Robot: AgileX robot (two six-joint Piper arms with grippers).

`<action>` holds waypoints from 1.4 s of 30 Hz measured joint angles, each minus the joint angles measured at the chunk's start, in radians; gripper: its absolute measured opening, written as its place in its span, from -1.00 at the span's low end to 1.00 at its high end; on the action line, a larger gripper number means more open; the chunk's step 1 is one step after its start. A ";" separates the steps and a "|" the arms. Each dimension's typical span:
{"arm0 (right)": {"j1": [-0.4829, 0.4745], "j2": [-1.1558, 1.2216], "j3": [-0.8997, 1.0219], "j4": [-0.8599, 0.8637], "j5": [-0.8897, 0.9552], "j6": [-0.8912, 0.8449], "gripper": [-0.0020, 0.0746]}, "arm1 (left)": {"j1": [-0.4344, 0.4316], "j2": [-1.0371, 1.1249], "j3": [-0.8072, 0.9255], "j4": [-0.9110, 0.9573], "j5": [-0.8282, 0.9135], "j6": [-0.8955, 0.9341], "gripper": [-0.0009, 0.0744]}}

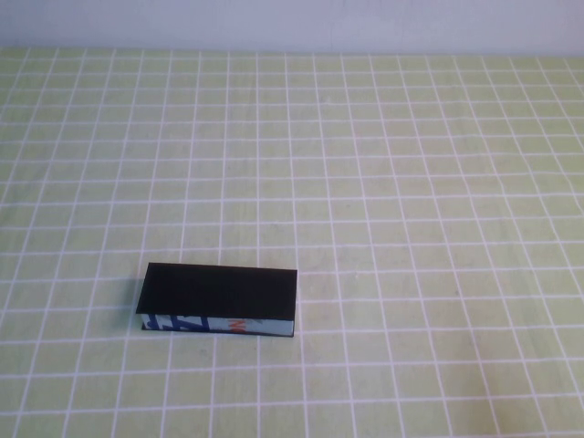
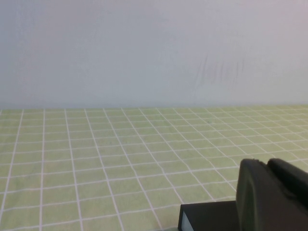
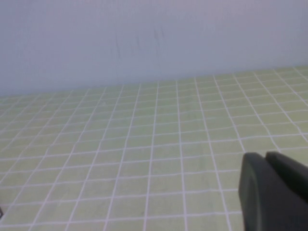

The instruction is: Return glasses to glasses case

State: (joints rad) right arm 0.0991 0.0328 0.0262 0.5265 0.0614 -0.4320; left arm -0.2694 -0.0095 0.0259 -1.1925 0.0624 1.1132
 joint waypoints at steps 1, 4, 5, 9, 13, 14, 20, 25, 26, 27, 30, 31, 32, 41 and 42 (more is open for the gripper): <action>-0.011 -0.024 0.000 -0.004 0.019 0.000 -0.98 | 0.000 0.000 0.000 0.000 0.000 0.000 -0.98; -0.024 -0.040 0.000 -0.013 0.058 -0.002 -0.98 | 0.000 0.000 0.000 0.000 0.000 0.000 -0.98; -0.025 -0.040 0.000 -0.013 0.064 -0.005 -0.98 | 0.000 0.000 0.000 0.000 0.000 0.000 -0.98; -0.025 -0.040 0.000 -0.017 0.071 -0.009 -0.98 | 0.000 0.000 0.000 0.000 0.000 0.000 -0.98; -0.025 -0.040 0.000 -0.018 0.071 -0.008 -0.98 | 0.000 0.000 0.000 0.000 0.000 0.000 -0.98; -0.025 -0.040 0.000 -0.018 0.071 -0.008 -0.98 | 0.000 0.000 0.000 0.000 0.000 0.000 -0.98; -0.025 -0.040 0.000 -0.203 0.116 0.151 -0.98 | 0.000 0.000 0.000 0.000 0.000 0.000 -0.98; -0.025 -0.040 0.001 -0.340 0.267 0.283 -0.98 | 0.000 0.000 0.000 0.000 0.000 0.000 -0.98; -0.025 -0.040 0.001 -0.350 0.279 0.292 -0.98 | 0.000 0.000 0.000 0.000 0.000 0.000 -0.98; -0.025 -0.040 0.001 -0.354 0.284 0.297 -0.98 | 0.000 0.000 0.000 0.000 0.000 0.000 -0.98; -0.025 -0.040 0.001 -0.363 0.289 0.301 -0.98 | 0.000 0.000 0.000 0.000 0.000 0.000 -0.98; -0.025 -0.040 0.001 -0.365 0.289 0.301 -0.98 | 0.000 0.000 0.000 0.000 0.000 0.000 -0.98; -0.025 -0.040 0.001 -0.365 0.289 0.301 -0.98 | 0.000 0.000 0.000 0.000 0.000 0.000 -0.98; -0.025 -0.040 0.001 -0.368 0.289 0.305 -0.98 | 0.000 0.000 0.000 0.000 0.000 0.000 -0.98; -0.025 -0.040 0.001 -0.368 0.289 0.305 -0.98 | 0.000 0.000 0.000 0.000 0.000 0.000 -0.98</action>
State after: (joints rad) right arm 0.0737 -0.0077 0.0271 0.1581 0.3503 -0.1270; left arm -0.2694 -0.0095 0.0259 -1.1925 0.0624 1.1132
